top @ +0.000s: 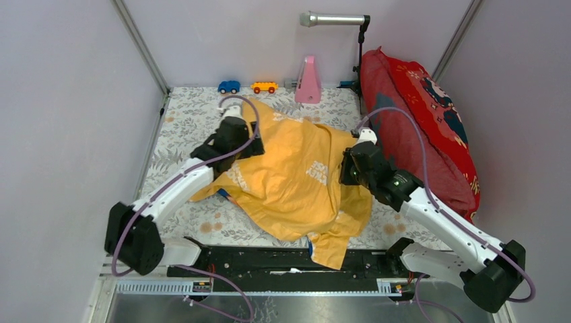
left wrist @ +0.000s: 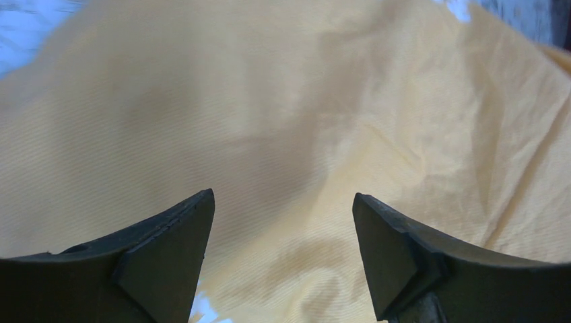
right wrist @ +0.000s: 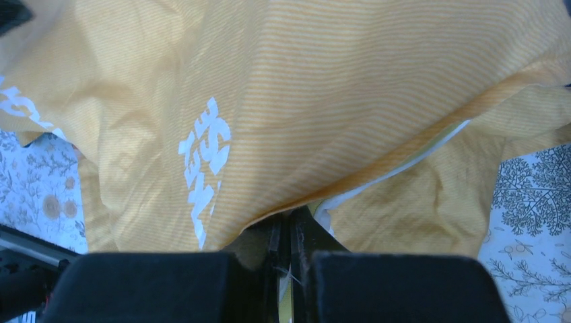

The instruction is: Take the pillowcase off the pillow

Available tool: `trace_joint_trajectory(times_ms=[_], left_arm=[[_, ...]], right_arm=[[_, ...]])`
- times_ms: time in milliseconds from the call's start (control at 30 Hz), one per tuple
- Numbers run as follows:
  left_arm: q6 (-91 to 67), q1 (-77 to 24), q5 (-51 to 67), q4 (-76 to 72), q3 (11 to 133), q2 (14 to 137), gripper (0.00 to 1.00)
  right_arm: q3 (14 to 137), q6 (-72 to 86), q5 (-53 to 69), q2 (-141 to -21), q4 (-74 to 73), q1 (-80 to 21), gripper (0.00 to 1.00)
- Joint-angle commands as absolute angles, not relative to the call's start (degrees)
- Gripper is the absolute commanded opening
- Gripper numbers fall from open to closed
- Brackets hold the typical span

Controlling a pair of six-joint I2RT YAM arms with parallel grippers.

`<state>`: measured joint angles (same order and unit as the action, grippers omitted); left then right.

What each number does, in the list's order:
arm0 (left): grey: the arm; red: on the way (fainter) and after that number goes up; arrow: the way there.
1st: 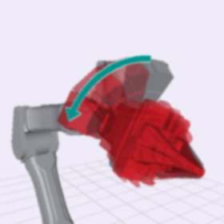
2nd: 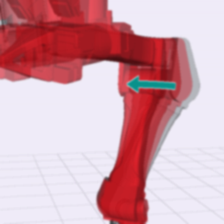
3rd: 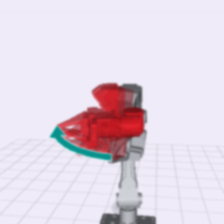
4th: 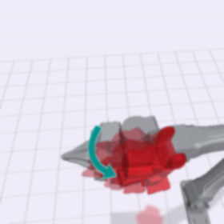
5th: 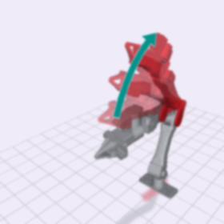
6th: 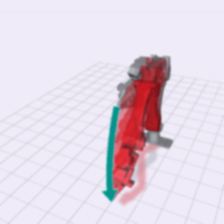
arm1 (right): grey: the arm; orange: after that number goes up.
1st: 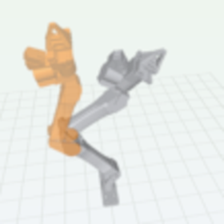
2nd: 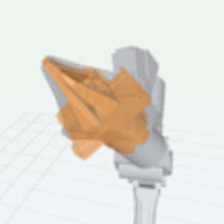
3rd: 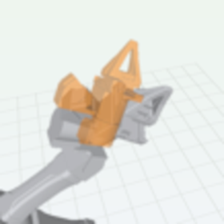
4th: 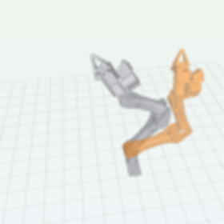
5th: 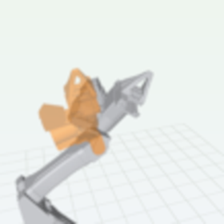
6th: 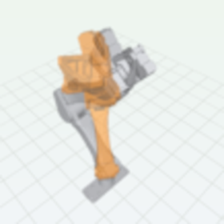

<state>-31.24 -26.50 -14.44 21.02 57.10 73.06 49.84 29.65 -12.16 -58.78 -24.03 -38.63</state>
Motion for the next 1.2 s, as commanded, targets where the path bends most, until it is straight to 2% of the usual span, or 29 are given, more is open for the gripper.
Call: trace_joint_trajectory(times_ms=[0,133,167,267,300,433,700,1000,1167], left_arm=[[-24.58,-29.15,-8.98,17.13,62.39,79.97,0.80],[-24.56,-29.09,-8.50,18.82,65.09,86.84,0.59],[-24.75,-29.03,-8.43,18.67,65.19,87.57,0.47],[-25.17,-28.35,-11.55,18.49,65.06,88.52,0.03],[-25.33,-27.67,-13.99,18.77,65.25,88.62,0.00],[-26.95,-20.85,-22.08,19.54,65.35,88.27,0.00],[-30.32,-6.41,-24.42,12.20,59.75,89.97,0.00],[-32.77,-1.77,-25.01,12.19,58.84,91.90,0.00],[-33.51,-1.96,-14.74,9.74,57.13,86.80,0.00]], right_arm=[[52.32,28.01,-9.94,-55.82,-25.73,-38.25,0.00],[53.09,28.04,-9.56,-55.11,-27.46,-38.31,0.00],[53.35,27.95,-9.58,-55.08,-27.89,-38.26,0.00],[54.22,27.88,-9.73,-54.45,-28.93,-38.32,0.00],[54.59,27.93,-10.05,-54.19,-29.32,-38.29,0.00],[57.06,28.24,-13.86,-52.63,-32.15,-38.32,0.00],[63.35,27.51,-25.60,-43.87,-36.94,-38.25,0.00],[63.95,27.62,-28.76,-38.94,-35.52,-38.30,0.00],[61.72,27.81,-23.57,-42.45,-33.86,-38.25,0.00]])
